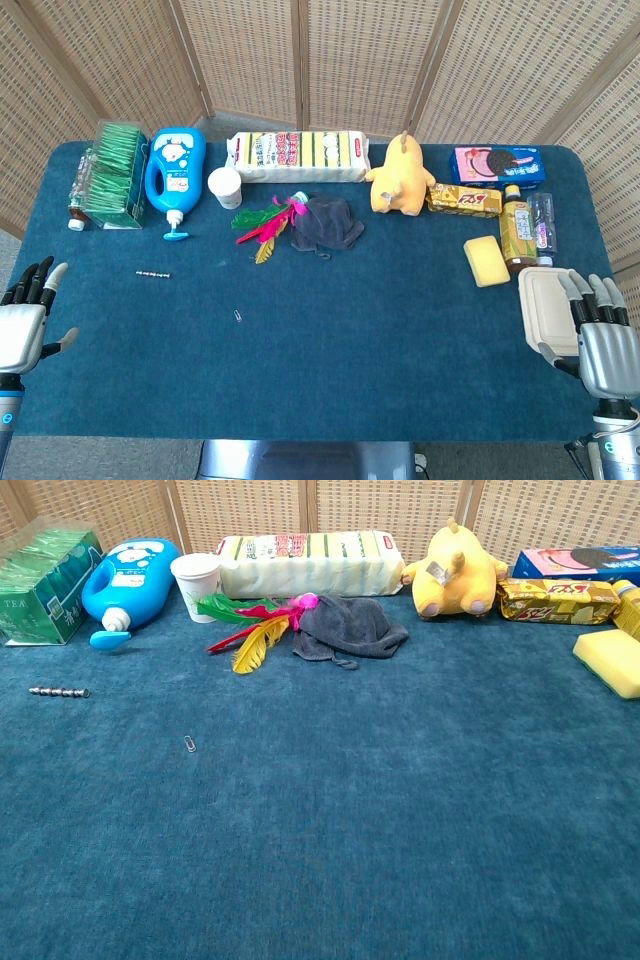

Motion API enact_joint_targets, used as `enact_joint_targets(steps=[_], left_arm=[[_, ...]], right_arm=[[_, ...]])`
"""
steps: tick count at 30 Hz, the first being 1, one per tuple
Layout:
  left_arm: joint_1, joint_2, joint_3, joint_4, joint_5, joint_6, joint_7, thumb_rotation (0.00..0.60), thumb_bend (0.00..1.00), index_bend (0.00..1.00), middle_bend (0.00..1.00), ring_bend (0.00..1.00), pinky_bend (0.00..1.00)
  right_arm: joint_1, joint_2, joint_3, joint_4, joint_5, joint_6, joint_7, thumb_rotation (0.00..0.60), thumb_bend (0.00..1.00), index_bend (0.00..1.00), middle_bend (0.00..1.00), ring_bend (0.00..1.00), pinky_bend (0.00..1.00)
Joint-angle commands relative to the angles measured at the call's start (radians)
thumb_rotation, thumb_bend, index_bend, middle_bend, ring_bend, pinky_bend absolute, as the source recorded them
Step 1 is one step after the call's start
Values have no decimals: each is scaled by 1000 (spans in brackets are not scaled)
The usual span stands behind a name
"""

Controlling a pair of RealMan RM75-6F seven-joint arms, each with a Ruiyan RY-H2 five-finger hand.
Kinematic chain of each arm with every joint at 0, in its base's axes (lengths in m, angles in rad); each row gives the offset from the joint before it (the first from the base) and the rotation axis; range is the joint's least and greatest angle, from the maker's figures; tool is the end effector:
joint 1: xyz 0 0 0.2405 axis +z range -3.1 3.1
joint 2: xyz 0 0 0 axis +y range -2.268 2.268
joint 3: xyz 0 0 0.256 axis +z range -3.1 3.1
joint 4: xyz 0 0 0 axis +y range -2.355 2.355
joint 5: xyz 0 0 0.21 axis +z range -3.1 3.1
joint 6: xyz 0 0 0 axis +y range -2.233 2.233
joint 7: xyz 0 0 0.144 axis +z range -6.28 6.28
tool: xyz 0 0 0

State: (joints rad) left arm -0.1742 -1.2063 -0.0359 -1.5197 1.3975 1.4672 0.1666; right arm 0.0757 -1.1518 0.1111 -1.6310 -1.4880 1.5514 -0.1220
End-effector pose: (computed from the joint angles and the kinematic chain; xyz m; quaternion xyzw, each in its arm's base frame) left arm -0.3196 0.2075 0.1408 -0.6157 -0.3422 -0.3367 0.6248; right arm -0.2993 -0.1894 0.1653 0.5747 -0.3373 0.4004 0.6290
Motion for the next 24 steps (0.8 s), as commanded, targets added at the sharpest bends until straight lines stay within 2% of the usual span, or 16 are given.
enact_joint_targets(steps=[1,6,9,12,17,24], left_arm=[[2,-2,-6,7,-5,-1,-3,600,322,0,0,0,185],[-7,-35,-29,52,-27,-14,-10,600,322,29,0,0,160],[-27,-87,-55,112,-41,-30,-21,600,322,121,0,0,106],[-57,-141,-77,181,-49,-57,-38,600,322,174,0,0,99],[-129,-198,-99,264,-59,-158,-44,600,322,324,0,0,71],[-203,-228,-119,312,-76,-250,19,600,324,393,0,0,46]], right_arm=[[2,-1,1,1,6,-6,-1,600,0,0,0,0,0],[7,-7,-1,-8,16,-24,-12,600,0,0,0,0,0],[4,-6,-4,-15,4,-13,-16,600,0,0,0,0,0],[1,-2,-3,-19,3,-7,-9,600,0,0,0,0,0],[2,4,0,-19,17,-20,6,600,0,0,0,0,0],[4,5,1,-21,23,-28,4,600,0,0,0,0,0]])
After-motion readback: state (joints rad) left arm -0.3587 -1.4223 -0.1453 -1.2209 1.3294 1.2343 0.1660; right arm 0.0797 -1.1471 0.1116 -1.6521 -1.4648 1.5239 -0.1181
